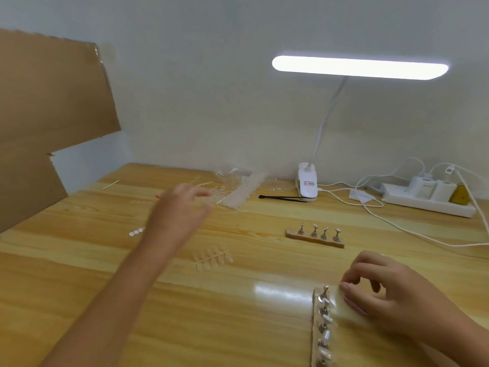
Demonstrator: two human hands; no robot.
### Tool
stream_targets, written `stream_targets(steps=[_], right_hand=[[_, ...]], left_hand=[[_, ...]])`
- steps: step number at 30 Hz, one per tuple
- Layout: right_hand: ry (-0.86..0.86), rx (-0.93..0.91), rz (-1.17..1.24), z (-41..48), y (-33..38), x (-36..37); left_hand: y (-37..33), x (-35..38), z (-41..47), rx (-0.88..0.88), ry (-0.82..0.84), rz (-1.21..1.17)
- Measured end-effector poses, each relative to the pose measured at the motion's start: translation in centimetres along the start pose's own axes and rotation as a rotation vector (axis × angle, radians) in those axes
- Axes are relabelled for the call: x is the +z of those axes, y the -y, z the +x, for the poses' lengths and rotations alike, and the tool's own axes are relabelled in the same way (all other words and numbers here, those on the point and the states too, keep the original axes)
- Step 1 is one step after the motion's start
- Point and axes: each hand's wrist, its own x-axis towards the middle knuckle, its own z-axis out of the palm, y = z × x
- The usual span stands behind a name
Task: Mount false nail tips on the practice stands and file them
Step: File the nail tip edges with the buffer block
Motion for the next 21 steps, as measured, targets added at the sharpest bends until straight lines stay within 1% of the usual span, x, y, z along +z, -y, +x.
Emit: stream_targets(steps=[1,2,4,6,7,9,13,16,18,19,21], right_hand=[[-0.018,0.002,-0.015,0.0,-0.2,0.0],[-0.038,0.000,-0.029,0.1,-0.4,0.0],[-0.058,-0.016,-0.054,0.2,-0.7,0.2],[-0.065,-0.029,-0.057,0.2,-1.0,0.5],[-0.063,-0.031,-0.057,0.3,-1.1,0.7],[-0.064,-0.042,-0.060,0.4,-1.5,1.1],[-0.098,-0.073,-0.009,0.5,-1.4,1.3],[-0.195,-0.108,0.083,0.8,-0.4,1.2],[-0.292,-0.151,0.176,0.9,0.6,1.1],[-0.336,-0.173,0.233,0.8,1.1,1.1],[-0.420,-0.209,0.324,0.7,2.0,1.2]], left_hand=[[2.0,-1.2,0.9,-0.115,-0.045,0.129],[4.0,-2.2,1.4,-0.236,-0.027,0.244],[7.4,-3.5,1.7,-0.430,0.161,0.399],[9.4,-3.9,1.5,-0.474,0.354,0.483],[10.0,-3.9,1.5,-0.462,0.401,0.491],[10.5,-3.6,1.5,-0.443,0.397,0.447],[10.3,-3.3,1.6,-0.363,0.275,0.303],[9.0,-3.6,1.6,-0.299,0.123,0.134],[6.2,-3.3,1.3,-0.198,0.038,-0.013],[4.2,-2.9,0.9,-0.122,0.038,-0.084],[0.2,-1.4,-0.5,0.078,0.107,-0.168]])
